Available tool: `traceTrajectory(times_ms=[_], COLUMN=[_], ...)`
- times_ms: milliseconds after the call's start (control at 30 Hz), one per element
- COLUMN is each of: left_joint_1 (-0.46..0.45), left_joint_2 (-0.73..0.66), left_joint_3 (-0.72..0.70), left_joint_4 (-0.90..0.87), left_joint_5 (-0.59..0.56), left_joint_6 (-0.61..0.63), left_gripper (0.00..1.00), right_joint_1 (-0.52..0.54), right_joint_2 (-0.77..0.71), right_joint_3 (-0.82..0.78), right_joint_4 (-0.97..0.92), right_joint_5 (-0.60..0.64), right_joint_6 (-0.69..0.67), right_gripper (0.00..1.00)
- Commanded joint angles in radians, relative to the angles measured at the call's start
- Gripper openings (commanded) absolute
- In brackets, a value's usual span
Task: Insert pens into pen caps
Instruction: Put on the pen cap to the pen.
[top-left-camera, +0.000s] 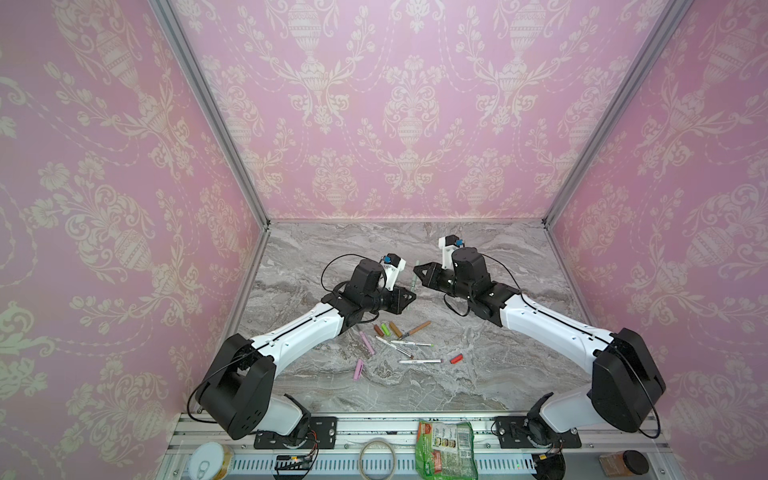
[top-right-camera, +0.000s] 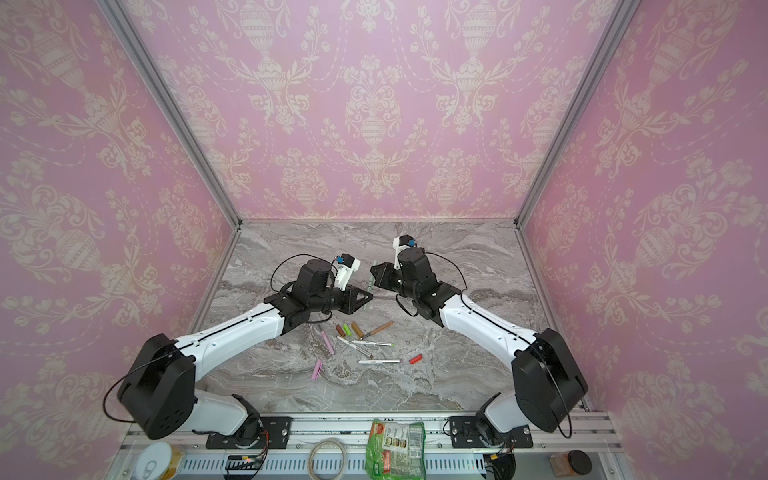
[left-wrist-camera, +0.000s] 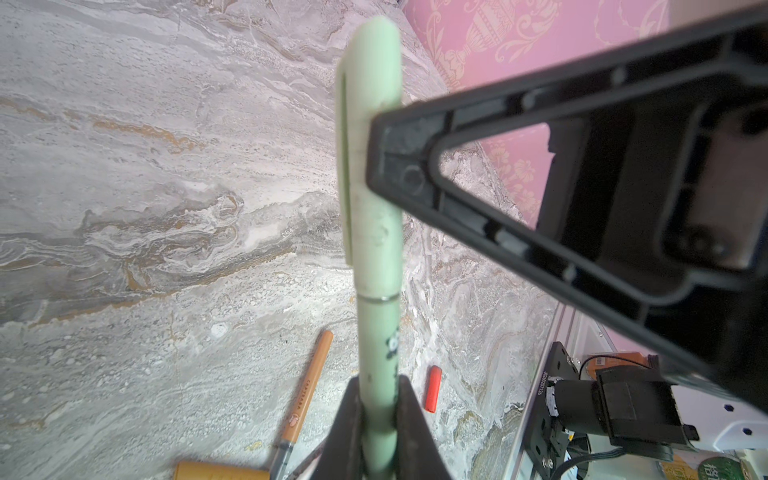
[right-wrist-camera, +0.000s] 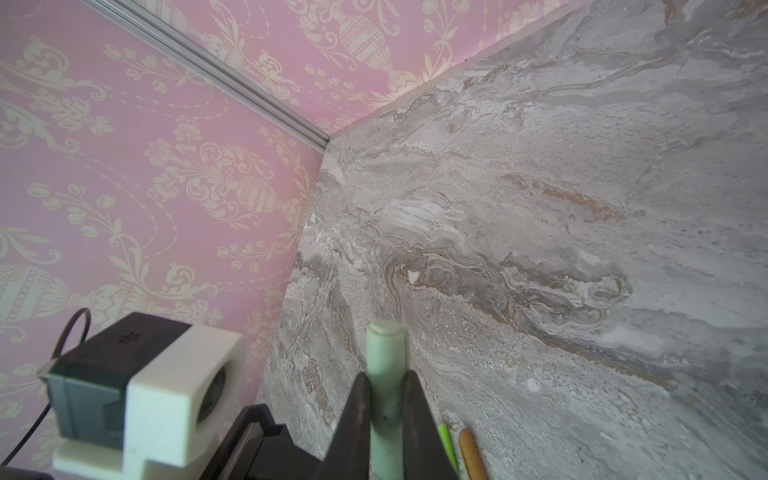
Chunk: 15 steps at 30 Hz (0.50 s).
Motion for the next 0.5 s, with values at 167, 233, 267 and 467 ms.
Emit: traceTrajectory(times_ms=[167,233,267,467], left_joint_1=[0.032,0.032,0.033,0.031], left_joint_2=[0.0,0.0,0.0,0.009], left_joint_3=[0.07,0.047,0.032,-0.113], left_joint_4=[0.268,0.272,0.279,0.418], left_joint_5=[-0.052,-0.041,-0.033,0.011], left_joint_6=[0.016,0.005,-0.005,-0.134], left_gripper=[0.0,0.0,0.0,0.0], right_joint_1=[0.068,0.05,0.038,-0.029], right_joint_2=[0.021,0.006,-0.002,-0.071], right_joint_3=[-0.024,-0.005,0.007,0.087], right_joint_4=[-0.191,-0.2,-0.207,-0.267], right_joint_5=[-0.133,-0.135,-0.133,-0.108], right_joint_6=[0.029,0.024,0.02,-0.018], right_gripper=[0.0,0.0,0.04,0.28])
